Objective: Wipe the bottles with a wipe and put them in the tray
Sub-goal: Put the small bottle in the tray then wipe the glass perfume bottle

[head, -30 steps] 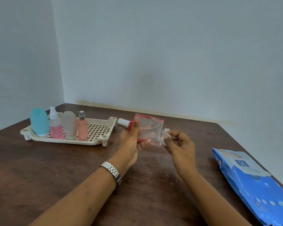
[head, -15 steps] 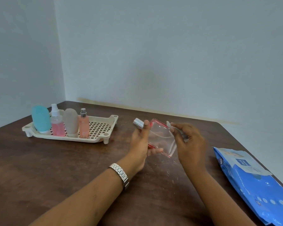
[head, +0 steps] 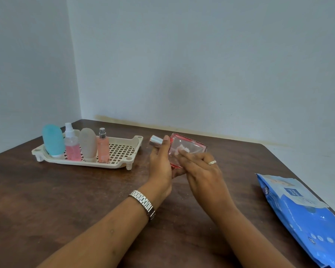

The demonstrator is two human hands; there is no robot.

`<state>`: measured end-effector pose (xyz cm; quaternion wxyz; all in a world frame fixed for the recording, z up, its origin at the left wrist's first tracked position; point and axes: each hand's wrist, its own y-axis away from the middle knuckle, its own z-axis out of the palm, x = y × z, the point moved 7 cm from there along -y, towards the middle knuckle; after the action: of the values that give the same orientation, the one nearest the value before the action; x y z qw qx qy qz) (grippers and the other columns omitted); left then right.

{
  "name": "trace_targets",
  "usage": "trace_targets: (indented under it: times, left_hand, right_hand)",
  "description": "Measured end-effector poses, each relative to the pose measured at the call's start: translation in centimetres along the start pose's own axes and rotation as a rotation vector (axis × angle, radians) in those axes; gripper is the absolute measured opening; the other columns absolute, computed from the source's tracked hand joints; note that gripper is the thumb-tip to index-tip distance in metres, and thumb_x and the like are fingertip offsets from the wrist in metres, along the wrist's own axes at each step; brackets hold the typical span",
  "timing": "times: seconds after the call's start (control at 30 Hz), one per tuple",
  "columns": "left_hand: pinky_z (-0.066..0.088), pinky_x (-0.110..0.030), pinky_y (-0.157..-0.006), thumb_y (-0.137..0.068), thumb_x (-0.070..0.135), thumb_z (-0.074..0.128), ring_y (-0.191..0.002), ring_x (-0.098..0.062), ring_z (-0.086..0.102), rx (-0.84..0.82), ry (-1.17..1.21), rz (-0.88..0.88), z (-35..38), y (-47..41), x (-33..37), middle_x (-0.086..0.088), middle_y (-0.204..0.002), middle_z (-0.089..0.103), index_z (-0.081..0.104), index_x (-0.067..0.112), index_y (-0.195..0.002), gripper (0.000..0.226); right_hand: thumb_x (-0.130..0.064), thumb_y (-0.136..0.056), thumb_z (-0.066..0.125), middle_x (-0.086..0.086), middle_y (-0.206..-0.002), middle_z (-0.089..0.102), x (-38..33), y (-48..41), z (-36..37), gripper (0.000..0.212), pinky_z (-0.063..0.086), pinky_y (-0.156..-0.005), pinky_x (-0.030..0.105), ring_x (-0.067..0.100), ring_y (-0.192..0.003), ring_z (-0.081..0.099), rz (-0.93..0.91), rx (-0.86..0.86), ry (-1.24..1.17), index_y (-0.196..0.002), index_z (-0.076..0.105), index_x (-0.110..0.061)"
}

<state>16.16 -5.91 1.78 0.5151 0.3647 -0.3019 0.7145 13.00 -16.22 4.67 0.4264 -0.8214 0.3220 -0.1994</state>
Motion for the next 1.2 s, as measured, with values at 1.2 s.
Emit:
trace_targets:
  times: [1.2]
  left_hand:
    - [0.049, -0.024, -0.047, -0.095, 0.042, 0.052, -0.068, -0.018, 0.066, 0.125, -0.16, 0.158, -2.0, -1.9, 1.7, -0.008, -0.091, 0.069, 0.058, 0.021, -0.099, 0.023]
  right_hand:
    - [0.0, -0.083, 0.062, 0.0, -0.113, 0.068, 0.6, 0.2, 0.2, 0.028, 0.049, -0.083, 0.025, 0.018, -0.098, 0.058, -0.016, -0.085, -0.144, -0.106, 0.07, -0.014]
